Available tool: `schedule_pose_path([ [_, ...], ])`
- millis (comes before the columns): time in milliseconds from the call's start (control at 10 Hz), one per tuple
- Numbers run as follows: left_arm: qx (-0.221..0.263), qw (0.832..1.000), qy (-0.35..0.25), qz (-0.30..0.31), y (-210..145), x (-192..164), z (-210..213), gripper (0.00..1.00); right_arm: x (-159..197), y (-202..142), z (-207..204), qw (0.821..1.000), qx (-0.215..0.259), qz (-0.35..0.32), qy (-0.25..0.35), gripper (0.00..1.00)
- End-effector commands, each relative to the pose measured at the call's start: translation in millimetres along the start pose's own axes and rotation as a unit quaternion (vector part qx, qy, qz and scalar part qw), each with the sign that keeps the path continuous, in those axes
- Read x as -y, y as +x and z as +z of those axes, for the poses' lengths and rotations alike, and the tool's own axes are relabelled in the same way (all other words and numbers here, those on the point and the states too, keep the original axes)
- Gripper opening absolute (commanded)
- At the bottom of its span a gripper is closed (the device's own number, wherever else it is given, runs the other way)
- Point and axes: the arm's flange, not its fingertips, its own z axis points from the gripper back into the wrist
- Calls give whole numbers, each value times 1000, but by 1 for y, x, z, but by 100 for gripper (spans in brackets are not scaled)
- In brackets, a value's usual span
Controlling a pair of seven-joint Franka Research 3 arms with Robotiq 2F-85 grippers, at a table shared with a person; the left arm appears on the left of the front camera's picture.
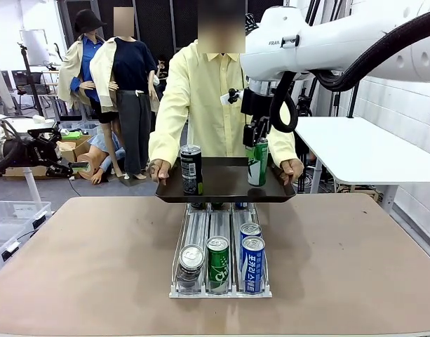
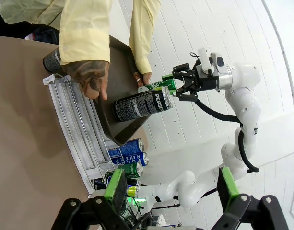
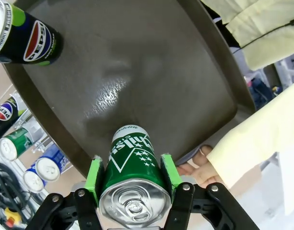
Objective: Retrieve and hand over the desired beverage to the person.
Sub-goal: Place the picked can on the Handle tray extended by the person.
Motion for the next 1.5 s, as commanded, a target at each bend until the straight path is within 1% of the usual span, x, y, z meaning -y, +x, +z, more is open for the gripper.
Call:
schedule_pose_path([
  [0,3,1000,5,-2,-1,2,1,100,5,9,4,1000,12,-9,5,0],
  [500,3,1000,5,-2,-1,2,1,100,11,11,-6,999,13,-12,27,0],
  [1100,3,1000,5,-2,-1,2,1,100,11,12,-11,999,7,-12,39,0],
  [1400,3,1000,5,-2,-1,2,1,100,11,10,-9,999,9,-13,42,11],
])
